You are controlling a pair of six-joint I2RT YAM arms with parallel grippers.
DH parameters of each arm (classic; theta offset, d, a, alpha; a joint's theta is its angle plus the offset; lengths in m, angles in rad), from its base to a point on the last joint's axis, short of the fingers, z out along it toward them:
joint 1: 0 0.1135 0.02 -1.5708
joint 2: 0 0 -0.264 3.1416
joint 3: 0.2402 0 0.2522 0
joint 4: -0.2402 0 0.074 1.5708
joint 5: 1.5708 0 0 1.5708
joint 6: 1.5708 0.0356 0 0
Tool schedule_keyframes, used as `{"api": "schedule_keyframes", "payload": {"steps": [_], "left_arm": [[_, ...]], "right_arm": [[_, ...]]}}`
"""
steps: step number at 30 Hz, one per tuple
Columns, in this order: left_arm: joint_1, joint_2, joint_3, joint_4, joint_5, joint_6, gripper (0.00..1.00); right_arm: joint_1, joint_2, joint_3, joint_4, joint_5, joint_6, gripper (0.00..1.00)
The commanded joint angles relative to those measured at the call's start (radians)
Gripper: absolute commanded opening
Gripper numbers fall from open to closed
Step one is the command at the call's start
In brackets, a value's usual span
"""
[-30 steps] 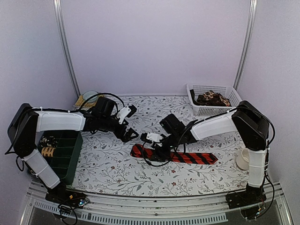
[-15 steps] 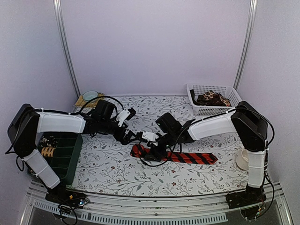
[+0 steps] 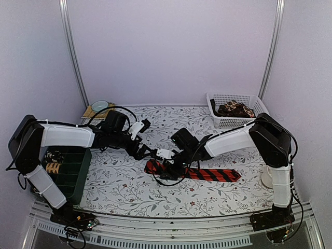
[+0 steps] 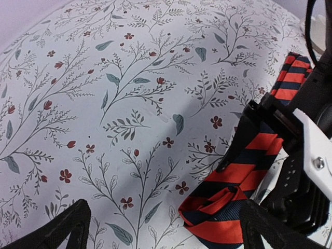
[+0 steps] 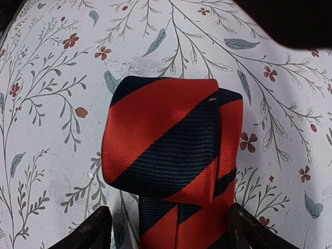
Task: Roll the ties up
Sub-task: Roll the tie at the center of the board.
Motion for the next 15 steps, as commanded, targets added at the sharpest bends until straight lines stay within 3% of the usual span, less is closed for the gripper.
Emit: {"api": "schedule_keyframes", "payload": {"steps": [1,9,15], "left_arm": [[0.001,0.005,-0.017,0.034,0.012,-0.013,1.00],[0.001,0.017,-0.017,0.042,0.014,-0.021,1.00],[0.001,0.025,-0.020,0.052,0.023,-0.031,1.00]], "right_arm": [[0.004,0.071,0.022,0.013,0.010,0.011,0.73],[0.005,0.061,0.013,0.023,0.014,0.019,0.62],[0.007,0.043,-0.016,0.051,0.034,0.020,0.48]]}}
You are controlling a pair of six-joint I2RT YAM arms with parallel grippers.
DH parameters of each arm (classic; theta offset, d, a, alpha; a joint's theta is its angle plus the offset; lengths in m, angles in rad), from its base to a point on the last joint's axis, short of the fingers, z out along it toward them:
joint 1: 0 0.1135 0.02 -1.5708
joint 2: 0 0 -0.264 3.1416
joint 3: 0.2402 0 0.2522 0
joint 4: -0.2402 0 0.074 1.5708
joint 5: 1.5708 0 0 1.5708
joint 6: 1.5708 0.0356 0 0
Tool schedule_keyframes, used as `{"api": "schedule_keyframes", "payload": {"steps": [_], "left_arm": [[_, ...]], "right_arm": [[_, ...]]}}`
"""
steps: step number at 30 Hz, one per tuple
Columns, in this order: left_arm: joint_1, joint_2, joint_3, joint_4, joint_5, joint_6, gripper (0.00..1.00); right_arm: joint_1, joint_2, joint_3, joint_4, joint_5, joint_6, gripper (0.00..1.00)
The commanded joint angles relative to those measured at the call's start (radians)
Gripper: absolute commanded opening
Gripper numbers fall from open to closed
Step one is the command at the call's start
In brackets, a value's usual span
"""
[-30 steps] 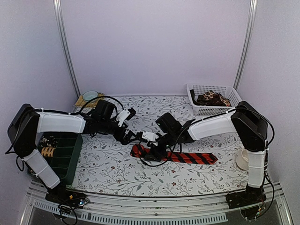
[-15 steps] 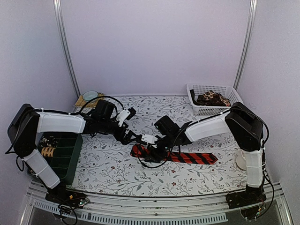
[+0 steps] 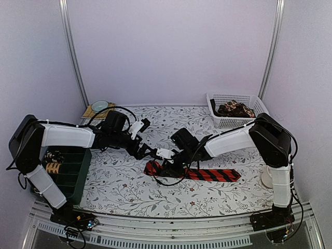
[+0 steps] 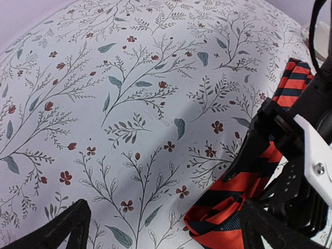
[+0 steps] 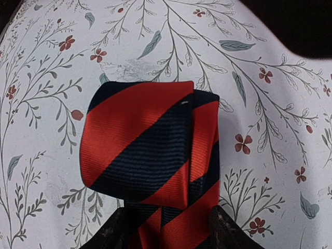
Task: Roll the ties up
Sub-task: Roll the tie at the center of the board.
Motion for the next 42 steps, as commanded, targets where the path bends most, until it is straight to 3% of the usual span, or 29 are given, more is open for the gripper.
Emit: {"api": "schedule_keyframes", "payload": {"steps": [1,6,11,21,27,42], "left_arm": [[0.001,0.022,-0.015,0.027,0.022,-0.014,1.00],[0.001,0.029,-0.013,0.029,0.026,-0.015,1.00],[-0.001,0.038,-0.011,0.029,0.029,-0.017,1.00],[-0.001,0.040,-0.010,0.029,0.033,-0.019,1.00],[-0.001,0.040,-0.015,0.040,0.039,-0.023,1.00],[-0.002,0.037,-0.037,0.061,0.025,-0.030,1.00]], "right_arm": [[0.009,0.041,-0.019,0.041,0.027,0.007,0.47],[0.022,0.026,-0.049,0.065,0.043,-0.011,0.49],[0.030,-0.009,-0.096,0.097,0.045,-0.024,0.61],[0.031,-0.065,-0.127,0.127,-0.009,-0.014,0.63],[0.032,-0.060,-0.114,0.108,-0.045,-0.016,0.73],[0.030,-0.117,-0.152,0.179,-0.139,0.028,0.79]]}}
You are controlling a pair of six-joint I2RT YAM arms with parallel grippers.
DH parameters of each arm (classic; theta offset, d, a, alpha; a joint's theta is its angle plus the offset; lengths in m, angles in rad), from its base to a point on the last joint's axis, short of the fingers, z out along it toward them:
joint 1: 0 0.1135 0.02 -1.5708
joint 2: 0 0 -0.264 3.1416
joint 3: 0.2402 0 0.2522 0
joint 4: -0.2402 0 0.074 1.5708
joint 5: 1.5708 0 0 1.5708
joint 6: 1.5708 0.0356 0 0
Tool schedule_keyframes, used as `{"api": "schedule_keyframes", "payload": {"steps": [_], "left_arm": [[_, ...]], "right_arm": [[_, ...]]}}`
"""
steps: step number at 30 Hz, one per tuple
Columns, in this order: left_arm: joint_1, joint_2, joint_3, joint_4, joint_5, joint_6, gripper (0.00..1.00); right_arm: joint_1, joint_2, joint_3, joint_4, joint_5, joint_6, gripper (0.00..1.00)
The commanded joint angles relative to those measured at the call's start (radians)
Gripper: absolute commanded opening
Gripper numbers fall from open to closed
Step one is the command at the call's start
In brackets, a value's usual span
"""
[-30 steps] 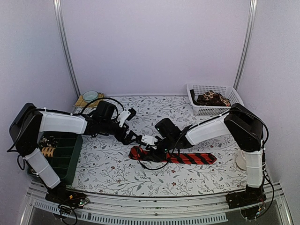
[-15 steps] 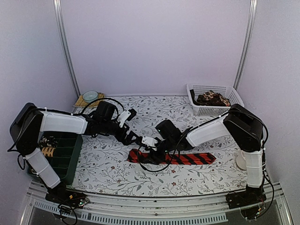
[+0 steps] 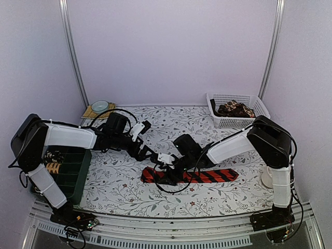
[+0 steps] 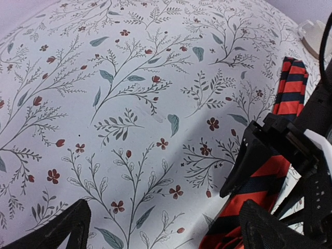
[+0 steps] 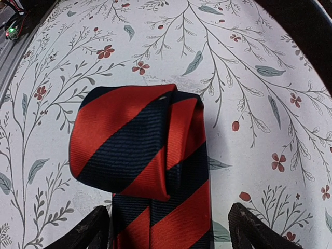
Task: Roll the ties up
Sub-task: Roll the tie at the center of the board.
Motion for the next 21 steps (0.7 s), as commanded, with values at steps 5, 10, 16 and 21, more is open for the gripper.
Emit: {"api": "schedule_keyframes", "payload": {"steps": [5,10,16,21], "left_arm": [[-0.002,0.004,-0.035,0.039,-0.005,-0.017,1.00],[0.000,0.005,-0.038,0.043,-0.006,-0.017,1.00],[-0.001,0.007,-0.043,0.049,-0.003,-0.017,1.00],[0.000,0.010,-0.050,0.054,-0.002,-0.020,1.00]], "right_arm": [[0.011,-0.100,-0.025,-0.058,-0.045,0.022,0.78],[0.023,-0.067,-0.014,-0.094,-0.038,-0.001,0.74],[0.041,-0.048,-0.010,-0.108,-0.003,-0.016,0.63],[0.046,-0.046,-0.013,-0.098,0.043,-0.019,0.53]]}}
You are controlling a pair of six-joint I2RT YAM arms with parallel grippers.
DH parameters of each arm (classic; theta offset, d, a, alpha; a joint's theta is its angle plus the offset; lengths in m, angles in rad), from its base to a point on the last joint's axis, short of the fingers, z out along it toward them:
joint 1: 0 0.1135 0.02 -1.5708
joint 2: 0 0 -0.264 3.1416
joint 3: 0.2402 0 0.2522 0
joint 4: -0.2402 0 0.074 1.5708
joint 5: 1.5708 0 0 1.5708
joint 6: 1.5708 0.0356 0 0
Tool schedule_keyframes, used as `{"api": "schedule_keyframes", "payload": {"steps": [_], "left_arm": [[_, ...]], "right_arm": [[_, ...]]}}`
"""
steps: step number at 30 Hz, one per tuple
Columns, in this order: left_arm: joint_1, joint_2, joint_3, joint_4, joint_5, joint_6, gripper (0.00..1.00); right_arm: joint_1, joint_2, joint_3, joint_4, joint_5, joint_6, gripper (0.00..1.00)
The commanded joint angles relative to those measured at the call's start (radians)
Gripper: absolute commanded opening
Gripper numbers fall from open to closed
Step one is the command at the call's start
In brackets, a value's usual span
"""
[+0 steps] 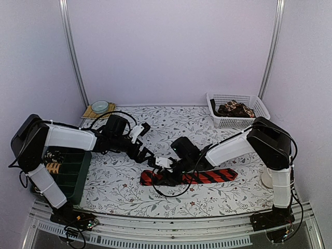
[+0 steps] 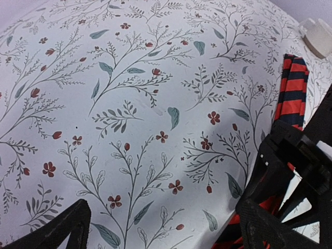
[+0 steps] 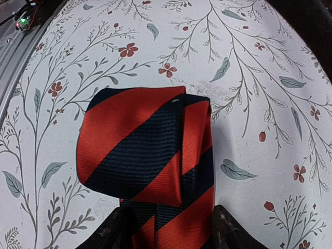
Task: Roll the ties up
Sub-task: Roll the tie at the center of the board.
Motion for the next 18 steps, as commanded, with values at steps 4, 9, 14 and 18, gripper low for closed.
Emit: {"api": "schedule_keyframes", "payload": {"steps": [4,9,14,18], "left_arm": [[-0.001,0.011,-0.022,0.036,0.004,-0.013,1.00],[0.000,0.011,-0.023,0.035,0.005,-0.012,1.00],[0.000,0.013,-0.015,0.025,0.005,-0.008,1.00],[0.000,0.018,-0.011,0.015,0.008,-0.009,1.00]], "right_arm": [[0.014,-0.049,-0.016,-0.073,0.072,0.005,0.42],[0.016,-0.061,-0.029,-0.058,0.076,-0.001,0.30],[0.016,-0.066,-0.027,-0.066,0.060,-0.006,0.41],[0.016,-0.081,-0.027,-0.079,0.047,-0.007,0.65]]}}
